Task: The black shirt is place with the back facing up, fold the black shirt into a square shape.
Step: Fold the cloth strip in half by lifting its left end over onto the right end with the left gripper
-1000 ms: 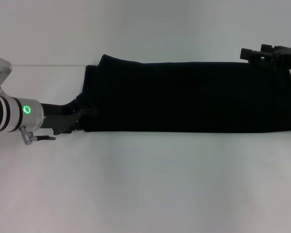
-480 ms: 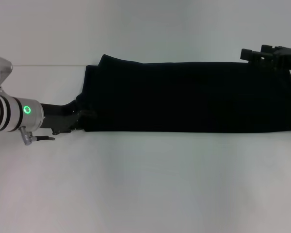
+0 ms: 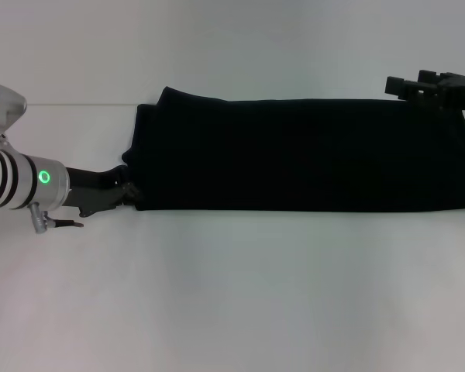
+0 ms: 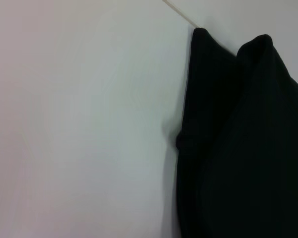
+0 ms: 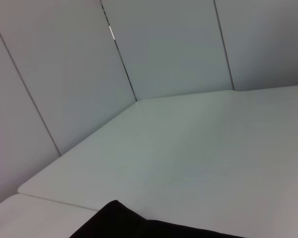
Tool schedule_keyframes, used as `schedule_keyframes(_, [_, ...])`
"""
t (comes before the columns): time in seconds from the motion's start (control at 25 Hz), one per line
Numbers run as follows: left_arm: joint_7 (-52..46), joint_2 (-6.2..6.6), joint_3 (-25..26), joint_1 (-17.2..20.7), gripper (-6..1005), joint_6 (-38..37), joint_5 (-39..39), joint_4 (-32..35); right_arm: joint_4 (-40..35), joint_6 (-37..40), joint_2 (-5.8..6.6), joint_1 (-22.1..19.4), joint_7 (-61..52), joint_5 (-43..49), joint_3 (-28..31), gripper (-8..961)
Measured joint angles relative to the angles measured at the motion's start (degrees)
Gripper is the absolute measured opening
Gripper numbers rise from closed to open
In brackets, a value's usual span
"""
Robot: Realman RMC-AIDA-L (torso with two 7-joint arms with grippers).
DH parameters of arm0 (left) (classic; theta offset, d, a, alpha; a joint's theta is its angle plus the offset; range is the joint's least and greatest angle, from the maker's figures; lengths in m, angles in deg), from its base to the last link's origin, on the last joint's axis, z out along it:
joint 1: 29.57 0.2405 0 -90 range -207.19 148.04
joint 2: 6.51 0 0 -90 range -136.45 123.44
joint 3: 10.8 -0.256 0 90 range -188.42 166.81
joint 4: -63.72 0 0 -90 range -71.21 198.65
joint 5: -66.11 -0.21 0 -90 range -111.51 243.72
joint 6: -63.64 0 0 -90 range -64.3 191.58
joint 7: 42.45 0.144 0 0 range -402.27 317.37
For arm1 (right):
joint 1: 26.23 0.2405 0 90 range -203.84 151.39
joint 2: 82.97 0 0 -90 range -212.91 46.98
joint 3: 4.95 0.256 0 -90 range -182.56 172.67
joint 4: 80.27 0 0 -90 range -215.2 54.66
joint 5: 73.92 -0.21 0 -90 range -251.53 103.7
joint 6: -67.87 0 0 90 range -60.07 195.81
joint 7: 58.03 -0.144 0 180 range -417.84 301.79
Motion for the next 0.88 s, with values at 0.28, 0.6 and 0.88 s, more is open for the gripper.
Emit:
schedule_keyframes(0.28, [0.21,0.0,0.0,0.15,72,0.0,-0.01,0.03,-0.01,-0.13,0.0,0.0,0.02,0.0,0.0,883])
schedule_keyframes(0.6, [2.03,-0.02,0.28,0.59,9,-2.08,0.01,0.43,0.39,-0.26,-0.1,-0.02,0.43,0.0,0.22,883])
schedule_keyframes(0.88, [3.42,-0.33,0.62,3.95,21,-4.47,0.67,4.46,0.43,-0.16,-0.27,-0.18,0.11,-0.09,0.27,883])
